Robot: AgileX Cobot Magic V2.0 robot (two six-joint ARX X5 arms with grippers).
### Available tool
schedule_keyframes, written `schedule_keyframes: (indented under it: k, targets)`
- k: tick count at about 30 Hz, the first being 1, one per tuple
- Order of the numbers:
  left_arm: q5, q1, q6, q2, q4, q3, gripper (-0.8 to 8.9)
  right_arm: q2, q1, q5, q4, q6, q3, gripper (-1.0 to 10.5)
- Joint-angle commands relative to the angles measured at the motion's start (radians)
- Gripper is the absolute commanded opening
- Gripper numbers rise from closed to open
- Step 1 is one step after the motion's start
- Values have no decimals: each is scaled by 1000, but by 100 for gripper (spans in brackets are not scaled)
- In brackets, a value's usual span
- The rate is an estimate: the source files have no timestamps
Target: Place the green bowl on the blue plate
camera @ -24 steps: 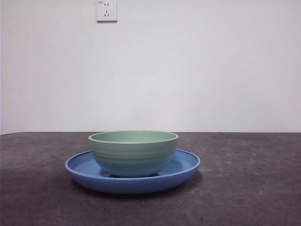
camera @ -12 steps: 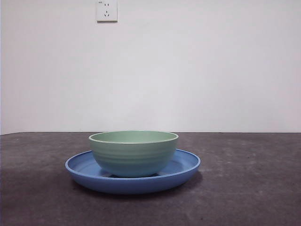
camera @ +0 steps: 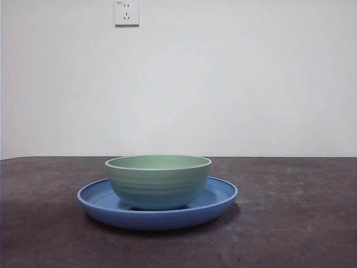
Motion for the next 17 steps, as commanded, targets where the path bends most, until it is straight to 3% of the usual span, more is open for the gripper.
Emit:
schedule_keyframes:
  k: [1,8,10,13,17]
  targets:
    - [-2,-6,-2,2,11,8,19,3,5,-2,0,-8,17,17]
    - [-1,101,-1,2,12,6,19,3,5,-2,0,-8,17,17]
    - [-5,183,62,2,37,-8,19,3,5,-2,0,-8,17,17]
    - [-6,325,117,-18,145,-93,19,3,5,-2,0,-8,17,17]
    - [-6,491,124,-86,425,-320,19,3,5,-2,0,-8,17,17]
